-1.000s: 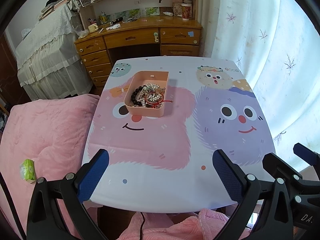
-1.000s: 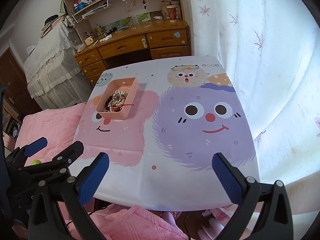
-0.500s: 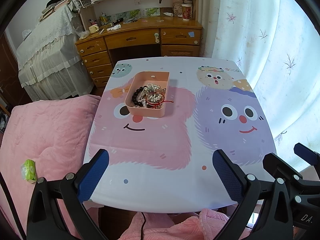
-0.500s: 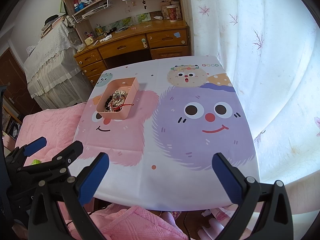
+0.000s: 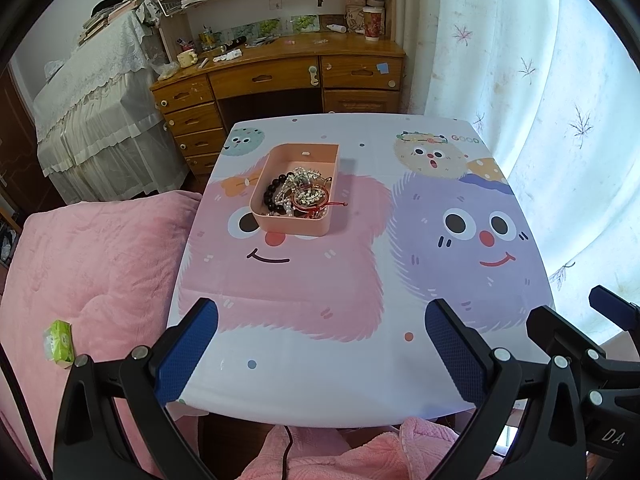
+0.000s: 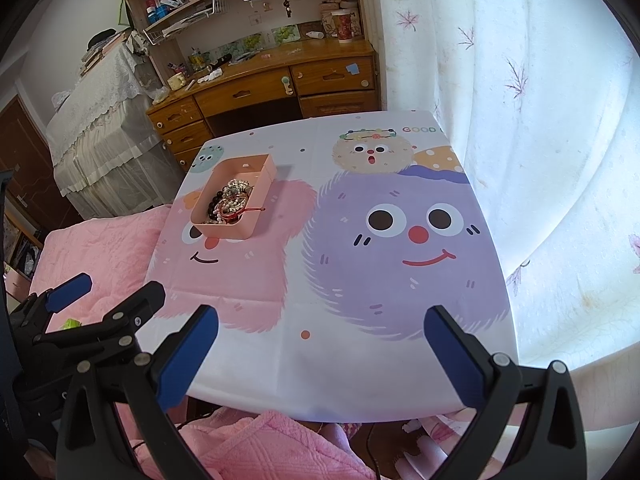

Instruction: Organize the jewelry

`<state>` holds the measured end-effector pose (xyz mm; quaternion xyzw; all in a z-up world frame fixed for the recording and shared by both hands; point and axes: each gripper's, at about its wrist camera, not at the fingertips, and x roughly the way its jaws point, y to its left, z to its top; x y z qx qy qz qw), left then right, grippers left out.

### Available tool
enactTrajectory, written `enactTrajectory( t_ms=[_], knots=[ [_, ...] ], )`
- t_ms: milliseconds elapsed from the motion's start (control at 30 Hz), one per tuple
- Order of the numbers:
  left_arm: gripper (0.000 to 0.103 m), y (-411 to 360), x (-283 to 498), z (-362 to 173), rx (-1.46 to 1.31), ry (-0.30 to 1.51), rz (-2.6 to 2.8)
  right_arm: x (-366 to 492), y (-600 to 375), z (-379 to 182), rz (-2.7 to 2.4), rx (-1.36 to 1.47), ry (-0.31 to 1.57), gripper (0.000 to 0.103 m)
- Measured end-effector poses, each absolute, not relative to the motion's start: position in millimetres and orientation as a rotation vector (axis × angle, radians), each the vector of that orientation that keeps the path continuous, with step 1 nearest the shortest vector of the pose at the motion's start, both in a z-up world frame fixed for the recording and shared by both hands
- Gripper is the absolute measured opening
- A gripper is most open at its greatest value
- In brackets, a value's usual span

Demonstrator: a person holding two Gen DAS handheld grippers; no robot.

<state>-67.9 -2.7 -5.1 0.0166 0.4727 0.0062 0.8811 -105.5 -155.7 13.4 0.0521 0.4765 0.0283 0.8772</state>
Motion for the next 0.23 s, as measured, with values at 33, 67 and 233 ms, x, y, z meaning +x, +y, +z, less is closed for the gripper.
enactTrajectory(
  t_ms=[33,67,233],
  knots=[
    [0.102,-2.6,-68.0,-5.1,0.035,0.984,0.014,-105.8,-156.5,12.9,0.059,0.109,0.994,0.103],
    [0.102,-1.9,-68.2,-4.8,0.036,0.984,0.013,-107.1,-157.9,11.6,0.058,0.11,0.994,0.103],
    [0.102,1.8,-67.5,-3.4,0.039,0.98,0.014,-107.2,-159.4,11.0,0.058,0.109,0.994,0.103]
  ],
)
